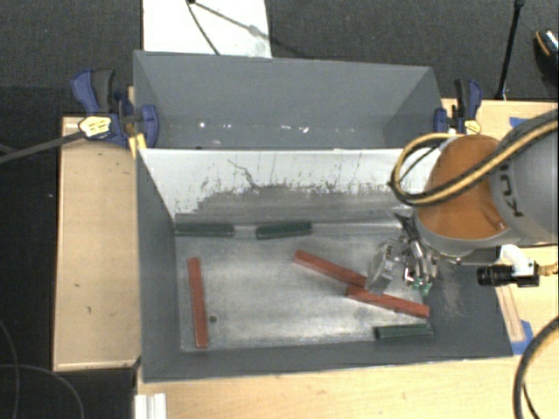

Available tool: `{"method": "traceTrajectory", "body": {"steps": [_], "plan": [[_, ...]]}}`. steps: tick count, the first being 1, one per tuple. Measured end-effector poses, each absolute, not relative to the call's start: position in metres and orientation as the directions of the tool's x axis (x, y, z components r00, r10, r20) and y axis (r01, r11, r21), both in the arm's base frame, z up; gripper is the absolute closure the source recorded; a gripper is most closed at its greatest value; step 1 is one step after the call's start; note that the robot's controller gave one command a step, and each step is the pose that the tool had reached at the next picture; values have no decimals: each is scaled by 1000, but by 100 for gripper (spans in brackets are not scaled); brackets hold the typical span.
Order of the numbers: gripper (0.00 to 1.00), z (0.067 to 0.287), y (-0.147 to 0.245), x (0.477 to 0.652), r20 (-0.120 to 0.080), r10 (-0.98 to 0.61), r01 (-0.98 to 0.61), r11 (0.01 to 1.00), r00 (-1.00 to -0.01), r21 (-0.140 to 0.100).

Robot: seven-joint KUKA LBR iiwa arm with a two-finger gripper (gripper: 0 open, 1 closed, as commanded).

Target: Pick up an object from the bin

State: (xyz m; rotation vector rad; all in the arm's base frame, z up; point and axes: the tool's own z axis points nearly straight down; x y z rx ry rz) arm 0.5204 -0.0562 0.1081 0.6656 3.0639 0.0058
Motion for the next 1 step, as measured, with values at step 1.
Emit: {"method": "traceTrajectory", "body": {"steps": [1], "plan": [[0,107,-60,519,-4,416,416,909,-909,1]]}}
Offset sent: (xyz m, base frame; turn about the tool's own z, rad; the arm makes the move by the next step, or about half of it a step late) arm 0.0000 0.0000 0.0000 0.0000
